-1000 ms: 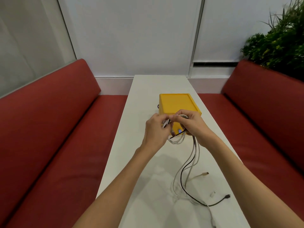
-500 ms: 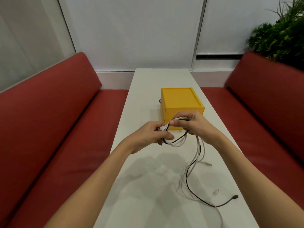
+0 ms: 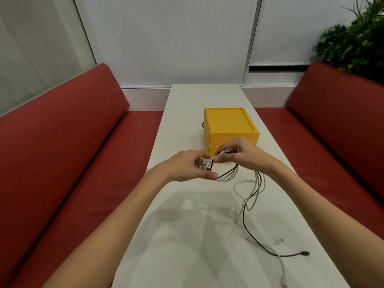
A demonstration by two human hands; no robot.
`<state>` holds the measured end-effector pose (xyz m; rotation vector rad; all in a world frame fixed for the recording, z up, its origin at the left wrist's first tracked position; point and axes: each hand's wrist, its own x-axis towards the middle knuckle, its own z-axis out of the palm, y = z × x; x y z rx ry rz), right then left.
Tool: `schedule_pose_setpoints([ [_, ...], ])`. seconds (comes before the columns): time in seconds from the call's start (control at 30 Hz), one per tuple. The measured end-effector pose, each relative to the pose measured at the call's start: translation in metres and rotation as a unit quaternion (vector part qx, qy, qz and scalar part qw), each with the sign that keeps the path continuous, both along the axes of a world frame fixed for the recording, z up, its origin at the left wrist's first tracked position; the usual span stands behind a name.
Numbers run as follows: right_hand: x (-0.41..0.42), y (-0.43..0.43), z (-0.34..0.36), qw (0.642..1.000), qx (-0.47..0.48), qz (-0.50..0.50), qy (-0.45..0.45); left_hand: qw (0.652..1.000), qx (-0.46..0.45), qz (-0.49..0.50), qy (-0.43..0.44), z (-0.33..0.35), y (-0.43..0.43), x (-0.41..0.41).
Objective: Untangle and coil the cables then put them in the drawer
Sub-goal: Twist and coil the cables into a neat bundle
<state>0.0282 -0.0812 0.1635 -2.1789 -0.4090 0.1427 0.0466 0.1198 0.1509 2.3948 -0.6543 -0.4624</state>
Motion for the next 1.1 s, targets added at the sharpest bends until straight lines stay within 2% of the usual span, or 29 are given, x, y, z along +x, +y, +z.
schedule_pose_setpoints([
  [0.13, 0.000, 0.003, 0.001, 0.999, -0.001, 0.037, 0.004, 0.971, -0.237, 0.001, 0.024, -0.001, -0.018, -0.006],
  [0.23, -0.004, 0.004, 0.009, 0.998, 0.008, 0.058, 0.011, 0.952, -0.302, 0.038, 0.033, -0.007, -0.028, -0.013],
  [0.4, -0.004, -0.007, 0.017, 0.995, -0.004, 0.086, 0.054, 0.956, -0.289, 0.028, 0.047, -0.005, -0.025, -0.010],
  [0.57, -0.001, -0.022, 0.027, 0.987, 0.074, 0.058, 0.130, 0.954, -0.285, 0.039, 0.082, 0.010, -0.021, -0.007],
  [0.63, 0.000, -0.023, 0.027, 0.982, 0.117, 0.067, 0.135, 0.941, -0.326, 0.052, 0.076, 0.012, -0.023, -0.007],
  [0.73, -0.001, -0.017, 0.011, 0.967, 0.201, 0.053, 0.145, 0.901, -0.416, 0.110, 0.061, 0.012, -0.028, -0.005],
  [0.83, -0.002, -0.005, -0.004, 0.934, 0.306, 0.044, 0.180, 0.870, -0.464, 0.159, 0.051, 0.010, -0.031, 0.001],
  [0.9, 0.002, -0.004, -0.002, 0.933, 0.312, 0.027, 0.175, 0.874, -0.451, 0.175, 0.036, 0.006, -0.027, 0.006],
  [1.03, 0.008, -0.011, 0.003, 0.950, 0.251, 0.029, 0.182, 0.908, -0.376, 0.183, -0.007, -0.003, -0.014, 0.011],
  [1.1, 0.007, -0.011, 0.001, 0.956, 0.227, 0.028, 0.181, 0.917, -0.356, 0.182, 0.002, -0.005, -0.012, 0.010],
])
